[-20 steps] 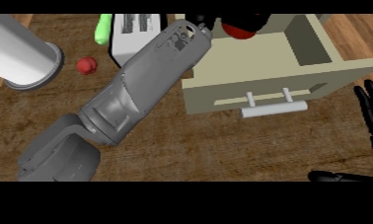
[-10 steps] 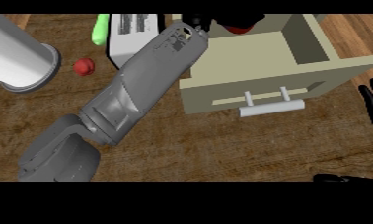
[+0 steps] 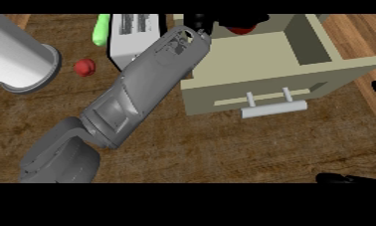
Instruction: Pick up the can, place it into the drawer and close the drawer
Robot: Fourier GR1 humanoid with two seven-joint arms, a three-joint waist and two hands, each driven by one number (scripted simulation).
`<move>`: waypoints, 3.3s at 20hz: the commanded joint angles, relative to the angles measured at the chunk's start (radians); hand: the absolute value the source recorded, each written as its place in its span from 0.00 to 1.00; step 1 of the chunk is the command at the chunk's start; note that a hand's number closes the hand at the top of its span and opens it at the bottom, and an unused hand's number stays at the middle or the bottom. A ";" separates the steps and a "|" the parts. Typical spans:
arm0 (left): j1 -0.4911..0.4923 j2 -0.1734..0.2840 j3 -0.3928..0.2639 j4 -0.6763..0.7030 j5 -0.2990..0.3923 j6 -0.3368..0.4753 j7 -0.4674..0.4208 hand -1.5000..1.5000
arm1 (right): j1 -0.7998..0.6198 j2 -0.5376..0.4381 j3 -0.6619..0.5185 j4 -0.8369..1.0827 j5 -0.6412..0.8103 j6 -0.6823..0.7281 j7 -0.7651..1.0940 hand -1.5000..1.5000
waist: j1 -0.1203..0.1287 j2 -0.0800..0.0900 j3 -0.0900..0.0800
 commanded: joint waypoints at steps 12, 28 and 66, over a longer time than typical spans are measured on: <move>-0.030 -0.001 0.049 -0.032 0.123 0.016 -0.072 0.00 | -0.066 -0.135 0.111 -0.052 0.402 -0.006 -0.074 0.00 | 0.056 -0.006 -0.002; -0.003 0.048 0.027 -0.134 0.102 0.025 0.011 0.00 | -0.227 -0.129 0.371 0.386 1.027 -0.212 -0.085 0.00 | 0.147 -0.030 -0.002; 0.394 0.479 -0.014 -0.813 -0.054 -0.008 0.340 0.00 | -0.968 -0.054 0.064 1.688 1.223 -0.961 -0.210 0.00 | 0.216 -0.011 0.000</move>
